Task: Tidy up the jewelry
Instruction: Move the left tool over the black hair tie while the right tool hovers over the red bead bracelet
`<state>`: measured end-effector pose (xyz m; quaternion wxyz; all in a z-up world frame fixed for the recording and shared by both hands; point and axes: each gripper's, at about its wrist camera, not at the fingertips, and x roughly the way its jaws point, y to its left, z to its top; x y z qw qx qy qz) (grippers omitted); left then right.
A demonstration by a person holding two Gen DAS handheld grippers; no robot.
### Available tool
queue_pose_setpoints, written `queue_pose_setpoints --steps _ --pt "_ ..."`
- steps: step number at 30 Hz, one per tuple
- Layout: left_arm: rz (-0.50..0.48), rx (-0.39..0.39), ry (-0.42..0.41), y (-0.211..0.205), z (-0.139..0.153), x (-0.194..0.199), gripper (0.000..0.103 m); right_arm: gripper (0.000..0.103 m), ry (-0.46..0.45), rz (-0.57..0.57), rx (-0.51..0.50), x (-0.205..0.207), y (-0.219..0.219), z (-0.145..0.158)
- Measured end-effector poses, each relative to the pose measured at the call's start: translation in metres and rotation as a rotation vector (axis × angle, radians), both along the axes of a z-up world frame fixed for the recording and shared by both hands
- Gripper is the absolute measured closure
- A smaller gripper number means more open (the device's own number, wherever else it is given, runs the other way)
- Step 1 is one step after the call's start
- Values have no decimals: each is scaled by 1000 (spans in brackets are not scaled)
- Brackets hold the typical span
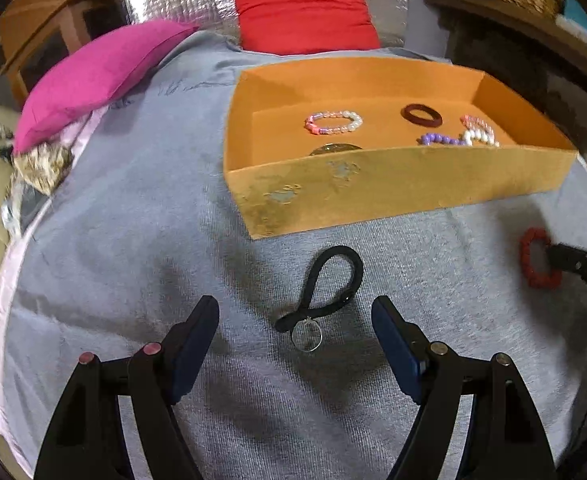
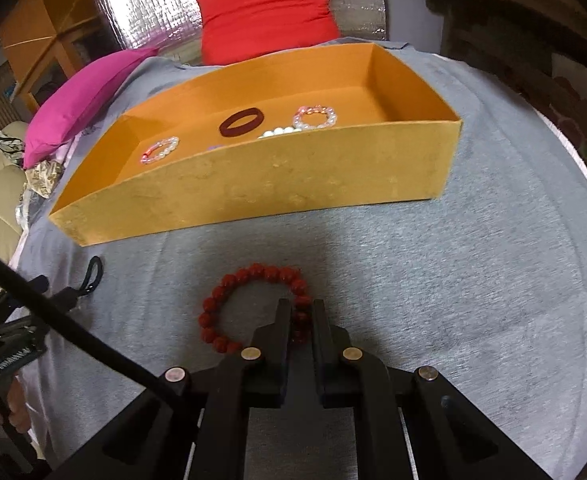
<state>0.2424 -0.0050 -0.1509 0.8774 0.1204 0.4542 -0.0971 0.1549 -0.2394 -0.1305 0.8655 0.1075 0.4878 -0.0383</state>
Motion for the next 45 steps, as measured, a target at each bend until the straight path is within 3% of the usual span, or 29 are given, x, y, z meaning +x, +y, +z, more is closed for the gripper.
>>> queue_pose_setpoints --steps 12,30,45 --pt "-20 60 -50 -7 2 -4 24 92 9 -7 9 5 -1 -5" --pt "13 73 -98 11 17 -10 24 90 9 -16 21 7 -4 -7" --pt "25 67 -107 20 19 -12 24 87 11 -8 -26 15 1 -10"
